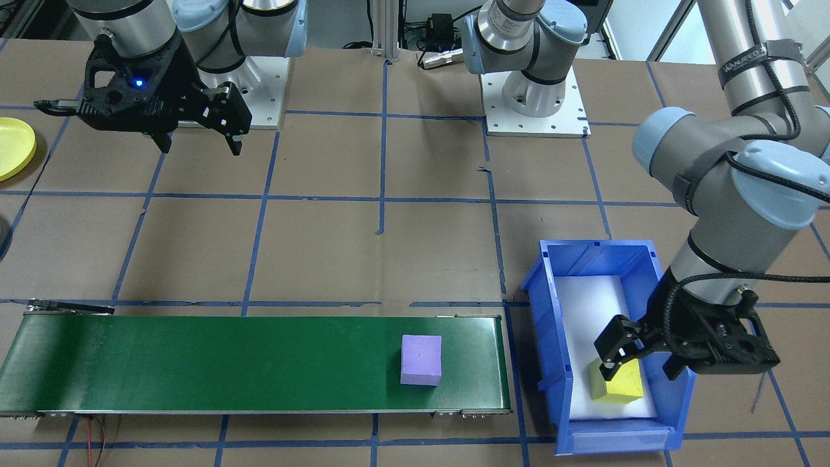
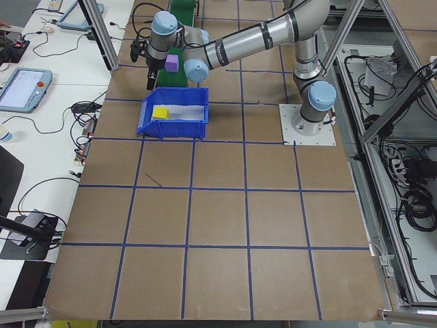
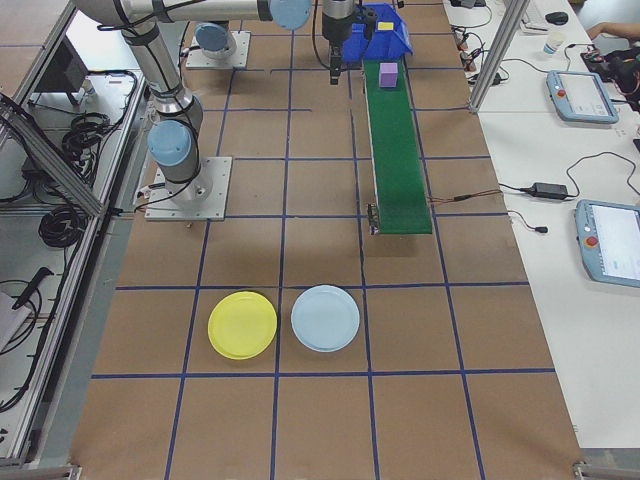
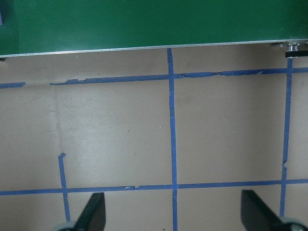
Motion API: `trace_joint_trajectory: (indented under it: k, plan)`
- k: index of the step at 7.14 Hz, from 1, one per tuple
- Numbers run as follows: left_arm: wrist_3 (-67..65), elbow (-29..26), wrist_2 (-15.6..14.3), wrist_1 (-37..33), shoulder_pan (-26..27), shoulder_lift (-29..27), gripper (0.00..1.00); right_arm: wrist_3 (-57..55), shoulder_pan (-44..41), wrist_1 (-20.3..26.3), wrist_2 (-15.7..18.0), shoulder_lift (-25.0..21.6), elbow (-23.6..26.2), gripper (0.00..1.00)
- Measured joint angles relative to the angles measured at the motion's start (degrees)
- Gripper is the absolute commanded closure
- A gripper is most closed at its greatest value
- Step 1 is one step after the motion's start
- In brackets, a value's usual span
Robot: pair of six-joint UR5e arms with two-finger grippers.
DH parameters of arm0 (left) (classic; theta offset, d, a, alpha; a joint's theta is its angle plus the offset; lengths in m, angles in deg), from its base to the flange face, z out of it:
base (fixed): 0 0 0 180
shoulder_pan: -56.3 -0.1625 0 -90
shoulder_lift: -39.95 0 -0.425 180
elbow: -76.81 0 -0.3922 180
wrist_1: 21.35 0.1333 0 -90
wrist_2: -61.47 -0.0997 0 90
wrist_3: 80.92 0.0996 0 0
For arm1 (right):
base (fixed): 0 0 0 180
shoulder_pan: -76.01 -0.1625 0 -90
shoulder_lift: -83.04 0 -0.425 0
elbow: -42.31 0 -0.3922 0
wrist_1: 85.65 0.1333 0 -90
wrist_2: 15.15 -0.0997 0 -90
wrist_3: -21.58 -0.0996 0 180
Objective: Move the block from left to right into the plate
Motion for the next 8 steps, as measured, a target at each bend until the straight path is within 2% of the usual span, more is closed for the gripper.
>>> trace_joint_trajectory:
  k: [5, 8]
  plan:
    - [0.2, 1.9, -0.4, 0.4, -1.8, -6.0, 0.0, 0.0, 0.1, 0.0, 0.0, 0.1, 0.0, 0.0]
    - [4.7, 1.5, -2.5, 1.0, -1.8, -7.3, 0.0, 0.0, 0.2, 0.0, 0.0, 0.1, -0.1, 0.0]
